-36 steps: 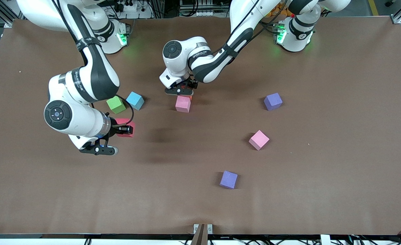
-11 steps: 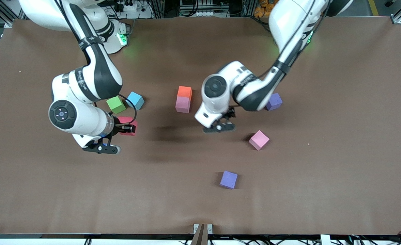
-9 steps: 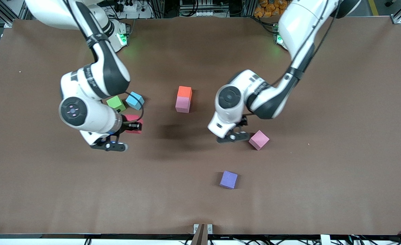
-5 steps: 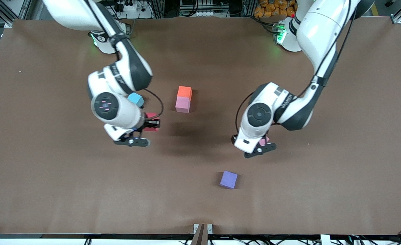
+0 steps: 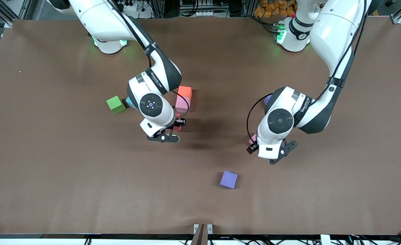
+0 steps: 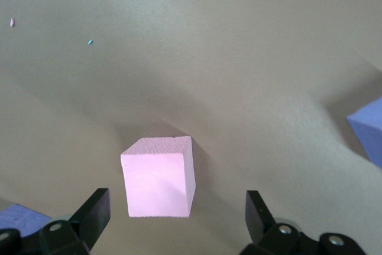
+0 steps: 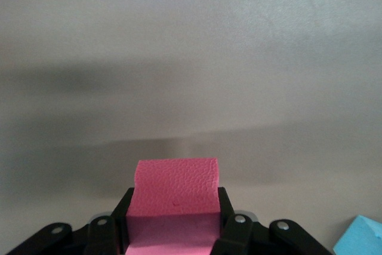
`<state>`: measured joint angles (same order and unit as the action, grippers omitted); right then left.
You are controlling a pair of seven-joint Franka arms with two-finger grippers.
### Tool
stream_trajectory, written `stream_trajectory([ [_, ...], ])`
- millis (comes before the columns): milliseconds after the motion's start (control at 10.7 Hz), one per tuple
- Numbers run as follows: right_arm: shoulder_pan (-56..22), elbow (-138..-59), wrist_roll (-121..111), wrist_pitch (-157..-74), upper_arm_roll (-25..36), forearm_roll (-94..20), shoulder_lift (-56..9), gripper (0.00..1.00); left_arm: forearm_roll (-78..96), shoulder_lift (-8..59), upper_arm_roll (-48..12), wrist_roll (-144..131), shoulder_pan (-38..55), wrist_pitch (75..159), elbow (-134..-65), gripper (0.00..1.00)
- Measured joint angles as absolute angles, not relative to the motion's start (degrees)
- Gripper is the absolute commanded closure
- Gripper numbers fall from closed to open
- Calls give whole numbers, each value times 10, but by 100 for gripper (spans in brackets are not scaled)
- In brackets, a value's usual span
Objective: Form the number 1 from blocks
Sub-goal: 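Grasp the light pink cube with the left gripper, then lower the red cube beside the pink cube with the right gripper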
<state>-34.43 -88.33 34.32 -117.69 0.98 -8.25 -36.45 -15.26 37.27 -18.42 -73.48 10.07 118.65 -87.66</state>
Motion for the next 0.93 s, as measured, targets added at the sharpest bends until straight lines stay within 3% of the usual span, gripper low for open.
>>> stream_trajectory([
  [279, -348, -883, 343, -1186, 9, -83, -375, 100, -153, 347, -184, -809, 91, 1297, -969, 0],
  [559, -355, -884, 343, -1189, 9, -83, -380, 100, -169, 321, -185, -835, 91, 1318, -1029, 0],
  [931, -367, -901, 343, -1207, 9, -83, -381, 100, -182, 318, -185, -836, 78, 1345, -1058, 0],
])
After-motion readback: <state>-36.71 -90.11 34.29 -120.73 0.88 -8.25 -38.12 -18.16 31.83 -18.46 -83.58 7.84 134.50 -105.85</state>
